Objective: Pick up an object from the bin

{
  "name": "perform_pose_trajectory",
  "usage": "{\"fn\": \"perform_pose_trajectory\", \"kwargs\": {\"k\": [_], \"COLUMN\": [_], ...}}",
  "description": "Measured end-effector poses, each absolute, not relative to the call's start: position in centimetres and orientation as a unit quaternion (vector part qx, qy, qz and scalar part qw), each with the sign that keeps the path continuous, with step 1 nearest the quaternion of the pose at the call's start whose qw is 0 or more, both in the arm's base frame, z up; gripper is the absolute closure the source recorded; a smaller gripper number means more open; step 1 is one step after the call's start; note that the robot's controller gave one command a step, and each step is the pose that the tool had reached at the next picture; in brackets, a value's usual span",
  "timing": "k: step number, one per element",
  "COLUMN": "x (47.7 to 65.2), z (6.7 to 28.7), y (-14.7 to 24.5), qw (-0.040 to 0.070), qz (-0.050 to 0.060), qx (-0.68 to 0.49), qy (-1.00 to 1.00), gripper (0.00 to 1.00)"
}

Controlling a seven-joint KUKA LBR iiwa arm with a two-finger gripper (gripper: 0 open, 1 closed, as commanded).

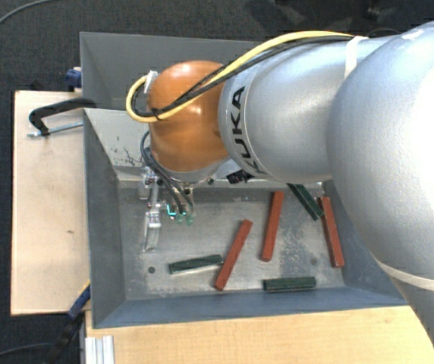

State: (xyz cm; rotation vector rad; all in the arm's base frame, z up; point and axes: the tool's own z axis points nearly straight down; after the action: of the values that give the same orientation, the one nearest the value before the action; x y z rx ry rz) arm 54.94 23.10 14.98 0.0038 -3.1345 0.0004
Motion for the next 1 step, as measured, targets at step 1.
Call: {"fn": "perform_pose_trajectory", "kwargs": {"k": [1], "x": [52.02], "z": [6.74], "y": [17.01], "qw": [0.004], "qz": [0.002], "qx": [0.032], "qy": [-0.999], "gripper": [0.00]}}
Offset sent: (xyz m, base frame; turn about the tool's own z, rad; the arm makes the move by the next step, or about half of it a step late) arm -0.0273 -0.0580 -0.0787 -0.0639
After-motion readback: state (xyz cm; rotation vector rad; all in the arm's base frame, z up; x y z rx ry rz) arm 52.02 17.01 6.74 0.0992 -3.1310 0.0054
